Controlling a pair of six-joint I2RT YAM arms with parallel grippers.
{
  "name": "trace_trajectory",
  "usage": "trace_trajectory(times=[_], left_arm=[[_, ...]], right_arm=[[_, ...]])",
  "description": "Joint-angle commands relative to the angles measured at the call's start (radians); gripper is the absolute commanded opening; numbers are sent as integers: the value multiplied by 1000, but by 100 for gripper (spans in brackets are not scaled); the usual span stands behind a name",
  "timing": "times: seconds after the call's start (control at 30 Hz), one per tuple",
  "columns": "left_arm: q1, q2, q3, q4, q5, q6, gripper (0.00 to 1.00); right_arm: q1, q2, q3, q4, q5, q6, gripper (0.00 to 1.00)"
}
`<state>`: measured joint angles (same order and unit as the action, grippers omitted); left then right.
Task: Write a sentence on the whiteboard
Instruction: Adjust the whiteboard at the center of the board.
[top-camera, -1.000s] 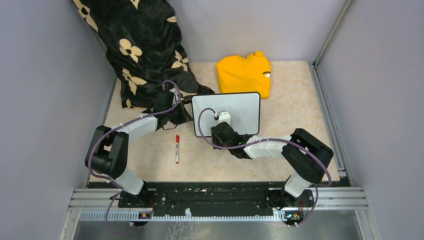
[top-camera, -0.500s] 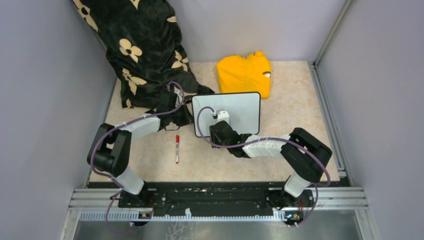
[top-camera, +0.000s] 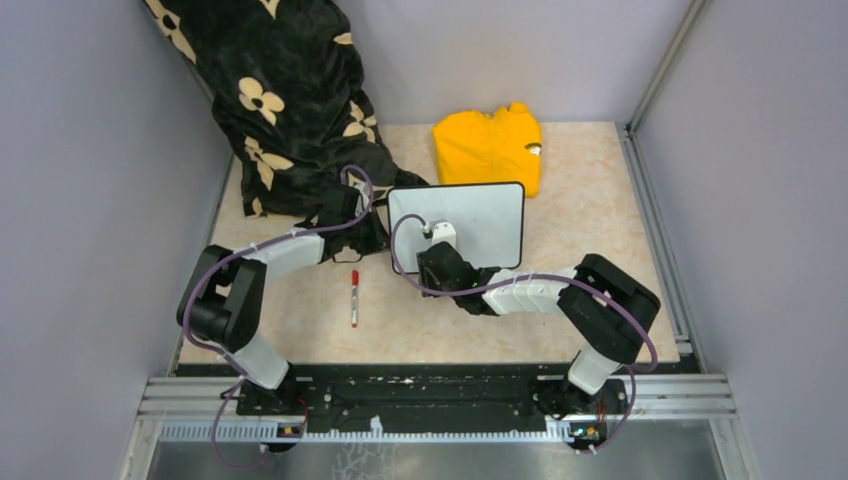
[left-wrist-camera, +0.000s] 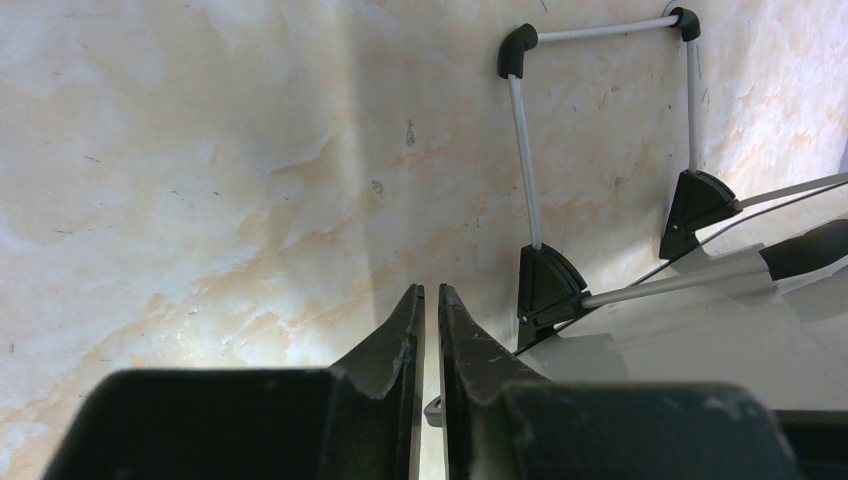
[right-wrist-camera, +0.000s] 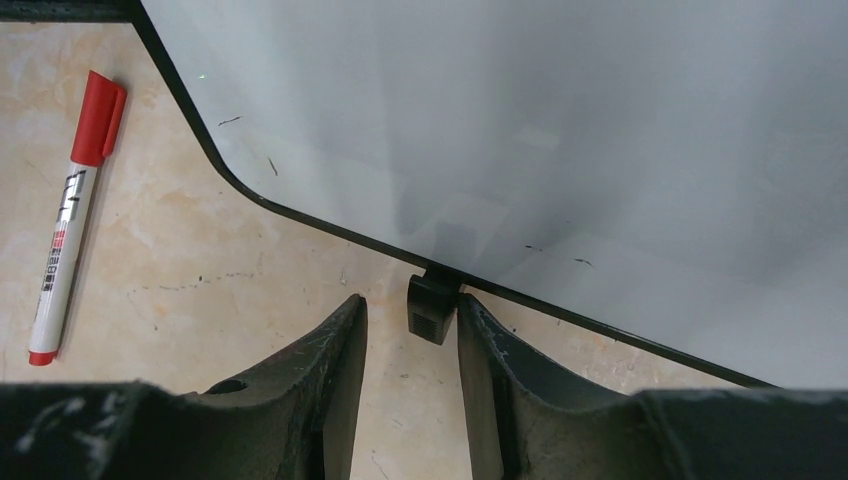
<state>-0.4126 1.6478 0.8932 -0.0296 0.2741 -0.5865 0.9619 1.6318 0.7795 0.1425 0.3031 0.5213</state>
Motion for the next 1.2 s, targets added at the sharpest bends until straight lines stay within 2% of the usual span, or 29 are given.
trace_trajectory(times=[0.0,0.2,0.6,0.9,1.0,1.17], left_arm=[[-11,3,0,19,13,2,14],[-10,10,-6,20,11,-5,13],[-35,24,-8,21,12,-4,10],[-41,20,-7,13,0,1,9],[-41,0,-3,-17,-54,2,18],[-40,-44,1,-58,-161,0,49]], right_arm=[[13,6,47,31,16,11,38],[14,11,45,30,34,17,37],[19,26,52,40,4,13,26],[21,25,54,29,17,13,26],[21,12,49,12,37,19,30],[21,-24,27,2,53,20,40]])
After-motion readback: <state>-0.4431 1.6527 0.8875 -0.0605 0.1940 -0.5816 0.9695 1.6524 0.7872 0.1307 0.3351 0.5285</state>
